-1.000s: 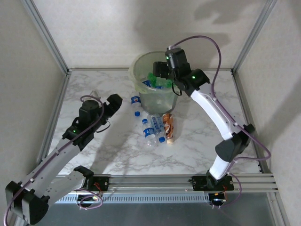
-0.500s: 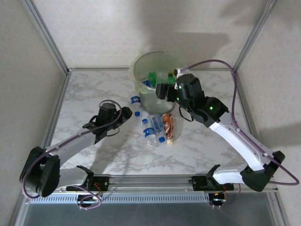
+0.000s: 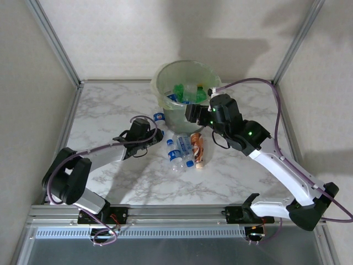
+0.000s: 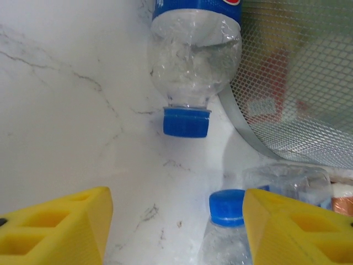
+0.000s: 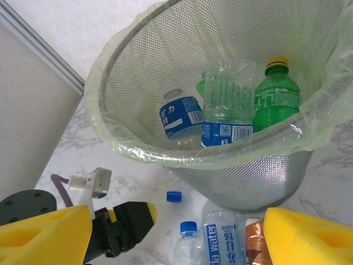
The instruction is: Put the plastic bottles in the bin
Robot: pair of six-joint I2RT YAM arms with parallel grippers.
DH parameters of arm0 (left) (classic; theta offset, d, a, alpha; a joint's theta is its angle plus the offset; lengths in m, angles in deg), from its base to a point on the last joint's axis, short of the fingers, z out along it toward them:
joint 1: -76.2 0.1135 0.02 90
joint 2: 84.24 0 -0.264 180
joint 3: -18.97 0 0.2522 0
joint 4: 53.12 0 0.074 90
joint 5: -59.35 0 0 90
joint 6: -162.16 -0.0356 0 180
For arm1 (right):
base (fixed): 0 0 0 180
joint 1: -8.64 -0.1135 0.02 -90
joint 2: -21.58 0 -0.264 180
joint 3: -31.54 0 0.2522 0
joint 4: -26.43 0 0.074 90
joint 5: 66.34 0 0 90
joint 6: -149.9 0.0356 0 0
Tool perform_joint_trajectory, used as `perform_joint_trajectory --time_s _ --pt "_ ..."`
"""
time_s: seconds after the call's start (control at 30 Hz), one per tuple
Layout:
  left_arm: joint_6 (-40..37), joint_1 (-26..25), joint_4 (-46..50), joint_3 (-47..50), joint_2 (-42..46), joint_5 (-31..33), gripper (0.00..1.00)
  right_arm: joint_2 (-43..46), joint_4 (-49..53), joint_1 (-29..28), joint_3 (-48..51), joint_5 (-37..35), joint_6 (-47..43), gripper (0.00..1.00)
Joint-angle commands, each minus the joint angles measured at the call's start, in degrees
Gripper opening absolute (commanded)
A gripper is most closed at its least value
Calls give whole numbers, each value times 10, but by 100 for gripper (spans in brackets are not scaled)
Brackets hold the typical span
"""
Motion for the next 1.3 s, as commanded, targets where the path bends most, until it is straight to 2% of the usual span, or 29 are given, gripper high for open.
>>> perform_joint_trajectory --time_s 0.0,0.2,0.37,0.5,0.87,1.03,1.27 --pt "-46 -12 10 -28 -33 43 56 10 -18 -3 2 7 7 81" --pt "-82 -28 20 -59 -82 91 55 13 -20 -2 8 9 9 80" --pt "-77 -30 -7 -59 -98 86 58 15 -20 -3 12 10 10 80" --pt "-77 -30 -16 -74 -118 84 54 13 -21 -3 10 14 11 79" --pt "-84 -31 -15 -106 -160 102 54 11 -19 -3 10 18 14 79" --pt "-86 -31 -16 -119 -175 106 50 10 -17 -3 9 17 14 79" --pt "-85 -31 -20 -123 -175 116 60 11 -17 -3 9 18 15 79"
